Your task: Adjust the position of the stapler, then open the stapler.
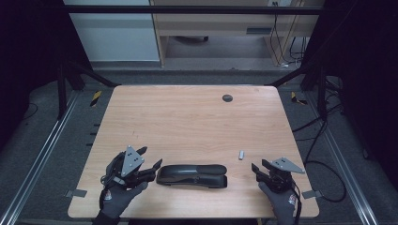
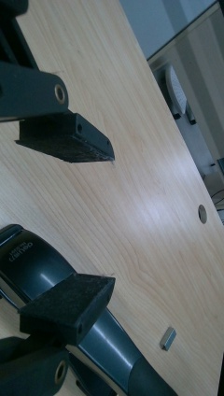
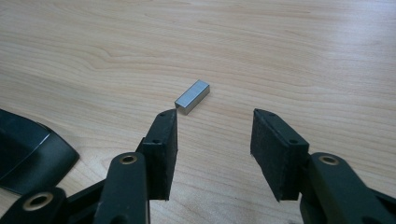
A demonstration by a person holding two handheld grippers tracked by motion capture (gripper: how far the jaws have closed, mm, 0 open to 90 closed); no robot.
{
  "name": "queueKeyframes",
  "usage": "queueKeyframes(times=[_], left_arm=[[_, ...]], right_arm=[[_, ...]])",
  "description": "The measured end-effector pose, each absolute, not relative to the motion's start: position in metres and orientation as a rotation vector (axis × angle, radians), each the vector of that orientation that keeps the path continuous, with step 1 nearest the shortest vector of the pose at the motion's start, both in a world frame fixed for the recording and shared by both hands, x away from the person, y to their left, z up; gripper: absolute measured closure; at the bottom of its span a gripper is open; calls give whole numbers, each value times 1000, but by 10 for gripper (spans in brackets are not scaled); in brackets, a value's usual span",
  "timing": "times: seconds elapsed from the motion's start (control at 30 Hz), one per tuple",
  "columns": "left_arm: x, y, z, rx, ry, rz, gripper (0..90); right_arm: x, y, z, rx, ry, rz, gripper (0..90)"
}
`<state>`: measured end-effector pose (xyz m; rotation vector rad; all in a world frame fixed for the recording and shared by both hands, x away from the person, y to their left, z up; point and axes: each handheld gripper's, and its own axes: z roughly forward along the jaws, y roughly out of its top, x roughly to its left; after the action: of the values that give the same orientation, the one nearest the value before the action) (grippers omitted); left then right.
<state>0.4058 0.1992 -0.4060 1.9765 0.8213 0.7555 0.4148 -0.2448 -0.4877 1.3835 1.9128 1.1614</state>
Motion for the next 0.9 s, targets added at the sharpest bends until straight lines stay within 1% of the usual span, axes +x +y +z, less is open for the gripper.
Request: queueKeyframes(times=[0.27, 0.7, 0.9], left_arm=[[405, 184, -402, 2028, 768, 748, 305], [398, 156, -391, 2094, 658, 790, 288], [393, 139, -388, 2157, 562, 787, 280]], right_arm=[[416, -245, -489, 1397, 1909, 1151, 511], [416, -246, -488, 1397, 1907, 1150, 505], [417, -248, -488, 1403, 1906, 1149, 503]])
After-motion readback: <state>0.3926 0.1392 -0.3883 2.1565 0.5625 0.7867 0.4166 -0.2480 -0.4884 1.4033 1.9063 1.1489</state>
